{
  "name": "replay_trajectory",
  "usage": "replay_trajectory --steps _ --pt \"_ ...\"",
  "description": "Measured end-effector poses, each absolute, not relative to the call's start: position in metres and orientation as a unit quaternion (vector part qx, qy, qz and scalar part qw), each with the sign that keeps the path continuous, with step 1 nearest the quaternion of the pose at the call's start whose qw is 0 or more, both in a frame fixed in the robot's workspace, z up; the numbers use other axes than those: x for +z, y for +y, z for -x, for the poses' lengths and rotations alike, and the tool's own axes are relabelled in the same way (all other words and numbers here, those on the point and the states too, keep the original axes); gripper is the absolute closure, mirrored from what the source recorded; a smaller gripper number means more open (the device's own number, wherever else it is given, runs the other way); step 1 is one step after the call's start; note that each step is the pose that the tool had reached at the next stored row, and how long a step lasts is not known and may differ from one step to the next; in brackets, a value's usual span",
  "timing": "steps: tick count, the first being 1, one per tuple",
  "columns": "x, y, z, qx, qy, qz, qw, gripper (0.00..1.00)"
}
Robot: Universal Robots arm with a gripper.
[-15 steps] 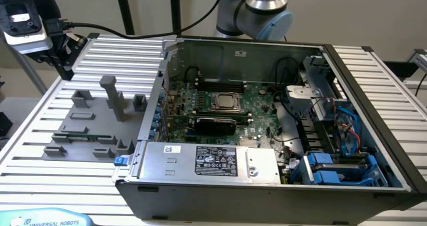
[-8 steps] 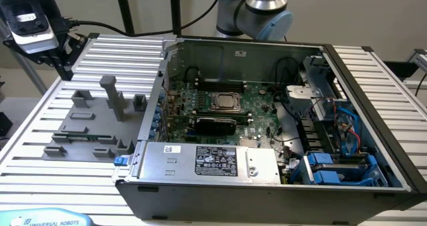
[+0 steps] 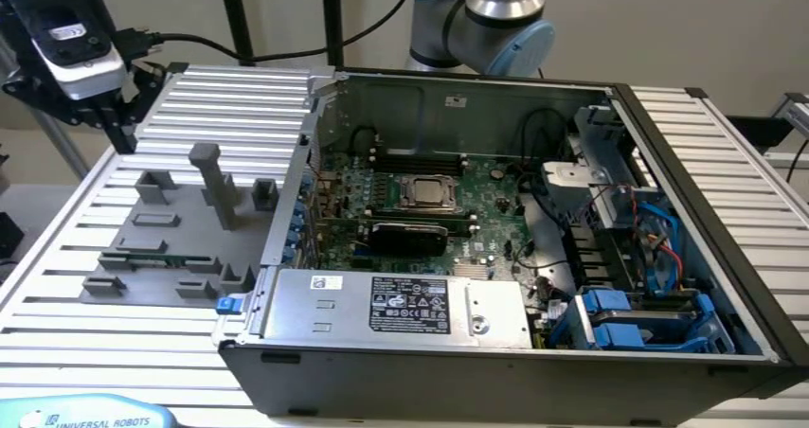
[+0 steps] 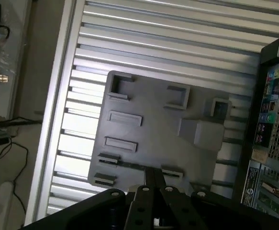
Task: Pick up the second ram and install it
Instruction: 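Pick up the second ram and move it above second insertion slot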
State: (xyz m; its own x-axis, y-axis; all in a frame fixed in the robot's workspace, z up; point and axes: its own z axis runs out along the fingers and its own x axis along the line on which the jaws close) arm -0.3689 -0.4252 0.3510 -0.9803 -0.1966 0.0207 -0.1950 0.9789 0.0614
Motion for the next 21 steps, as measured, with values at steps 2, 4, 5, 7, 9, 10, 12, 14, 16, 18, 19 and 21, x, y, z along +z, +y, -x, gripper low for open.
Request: replay_trajectory --steps 2,4,5,7,9,10,12,14,16,18,19,21 --pt "0.3504 -0.4252 0.3689 -0.029 -0.993 -0.117 0.014 0.89" --pt "0.3495 -0.4252 0.3689 -0.029 -0.99 -0.134 0.014 0.89" --pt "0.3491 -0.4252 0.3689 -0.029 -0.989 -0.143 0.015 0.89" --pt "0.3483 -0.4252 0.3689 -0.029 -0.986 -0.161 0.015 0.89" --pt "0.3474 -0.4252 0.3689 -0.028 -0.983 -0.18 0.016 0.89" --pt "0.347 -0.4253 0.3689 -0.028 -0.981 -0.189 0.016 0.89" --pt "0.3461 -0.4253 0.3689 -0.028 -0.978 -0.206 0.016 0.89" --pt "0.3452 -0.4253 0.3689 -0.028 -0.974 -0.224 0.017 0.89" --pt "0.3443 -0.4252 0.3689 -0.027 -0.97 -0.242 0.017 0.89" --pt "0.3434 -0.4252 0.3689 -0.027 -0.965 -0.259 0.018 0.89" --pt "0.343 -0.4253 0.3689 -0.027 -0.963 -0.268 0.018 0.89" --pt "0.3421 -0.4253 0.3689 -0.027 -0.958 -0.286 0.019 0.89"
